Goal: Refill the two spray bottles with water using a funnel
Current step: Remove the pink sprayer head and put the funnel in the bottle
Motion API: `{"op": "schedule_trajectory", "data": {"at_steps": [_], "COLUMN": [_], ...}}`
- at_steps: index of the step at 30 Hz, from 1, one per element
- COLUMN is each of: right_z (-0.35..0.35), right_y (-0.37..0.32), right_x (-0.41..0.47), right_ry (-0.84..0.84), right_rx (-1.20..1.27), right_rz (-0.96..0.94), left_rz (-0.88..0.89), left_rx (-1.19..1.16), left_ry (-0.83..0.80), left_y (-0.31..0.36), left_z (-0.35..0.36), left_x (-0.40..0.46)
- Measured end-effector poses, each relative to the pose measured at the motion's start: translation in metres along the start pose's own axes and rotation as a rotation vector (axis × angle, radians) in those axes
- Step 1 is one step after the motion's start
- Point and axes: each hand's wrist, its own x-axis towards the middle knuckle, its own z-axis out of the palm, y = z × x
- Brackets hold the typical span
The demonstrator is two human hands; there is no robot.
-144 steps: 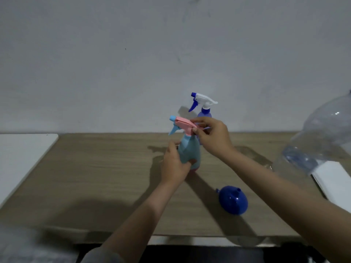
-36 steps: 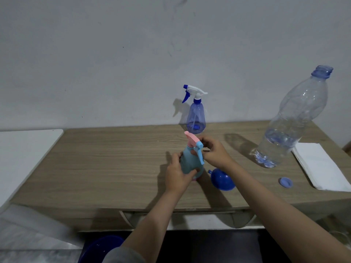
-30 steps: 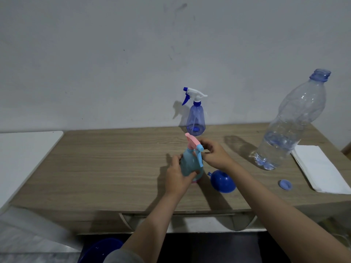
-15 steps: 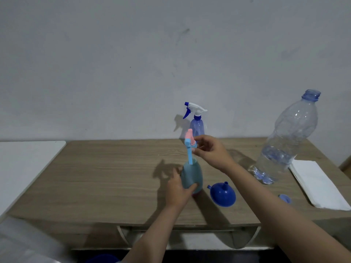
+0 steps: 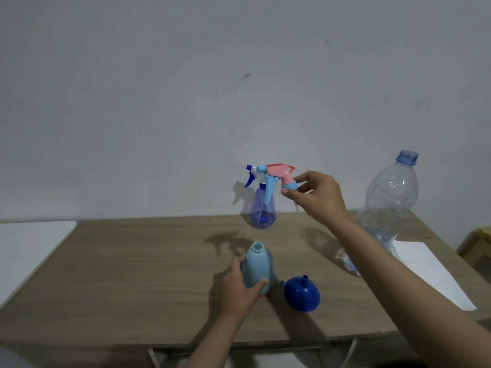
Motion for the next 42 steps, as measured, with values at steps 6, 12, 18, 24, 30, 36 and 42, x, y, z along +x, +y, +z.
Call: {"op": "schedule_trajectory", "data": {"at_steps": [6,12,18,24,30,36,42], "right_z": [0.002,0.019,0.028,0.031,0.023,0.014,0.032], "right_y": [0.091,0.161,0.181,0.184,0.171,0.139,0.144], "right_x": [-0.026,-0.06,-0.074,-0.072,-0.075,-0.081,-0.083], "right_ry": [-0.027,-0.088,-0.131,-0.153,-0.061,-0.633,-0.898], "right_rx": [-0.188,-0.292,-0.333,-0.344,-0.235,-0.323,-0.848], "right_rz": [0.248,0.405,0.482,0.475,0.191,0.022,-0.071], "left_rz": [-0.017,-0.013,-0.027,-0.018,-0.017,-0.018,-0.037], "left_rx": [-0.037,-0.038,-0.031,-0.037,-0.051,-0.054,-0.062], "left_ry": [0.063,0.072,0.079,0.06,0.068,0.064,0.06], "left_y": [-0.01,-0.012,-0.015,-0.01,-0.008,-0.009,-0.01], "left_z": [0.01,0.013,0.015,0.013,0.013,0.013,0.014], "left_x": [0.004,0.006,0.005,0.004,0.003,0.003,0.002]}}
